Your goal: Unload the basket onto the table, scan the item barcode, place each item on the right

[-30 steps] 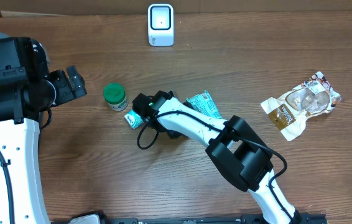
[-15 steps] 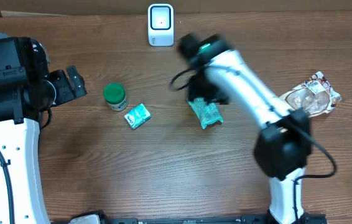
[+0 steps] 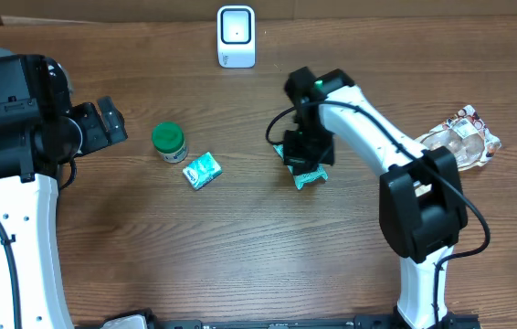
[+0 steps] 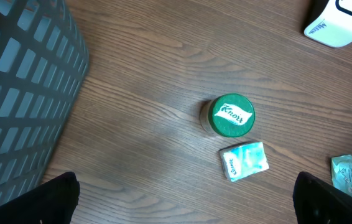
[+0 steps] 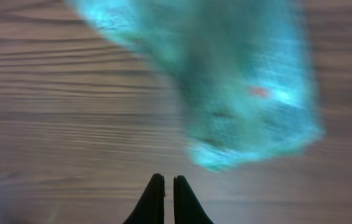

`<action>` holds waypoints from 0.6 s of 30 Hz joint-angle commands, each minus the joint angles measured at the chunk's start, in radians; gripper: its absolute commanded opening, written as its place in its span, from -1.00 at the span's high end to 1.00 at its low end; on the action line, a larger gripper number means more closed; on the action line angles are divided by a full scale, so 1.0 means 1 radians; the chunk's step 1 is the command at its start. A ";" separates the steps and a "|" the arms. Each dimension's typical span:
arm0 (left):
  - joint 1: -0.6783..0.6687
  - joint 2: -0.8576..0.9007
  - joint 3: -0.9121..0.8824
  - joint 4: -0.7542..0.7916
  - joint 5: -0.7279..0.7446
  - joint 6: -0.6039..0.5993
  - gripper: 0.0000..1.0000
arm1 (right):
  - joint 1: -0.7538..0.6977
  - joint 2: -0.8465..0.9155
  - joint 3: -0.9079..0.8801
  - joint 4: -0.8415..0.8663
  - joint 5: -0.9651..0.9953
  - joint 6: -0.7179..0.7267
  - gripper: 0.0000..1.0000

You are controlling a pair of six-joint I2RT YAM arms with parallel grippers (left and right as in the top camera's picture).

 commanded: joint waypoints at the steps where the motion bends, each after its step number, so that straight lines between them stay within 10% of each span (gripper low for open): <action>1: 0.005 -0.018 0.006 0.001 -0.013 0.023 -0.99 | 0.050 -0.006 -0.003 0.060 -0.037 -0.022 0.92; 18: 0.005 -0.018 0.006 0.001 -0.013 0.023 -0.99 | -0.009 0.000 -0.241 0.194 0.267 0.011 0.91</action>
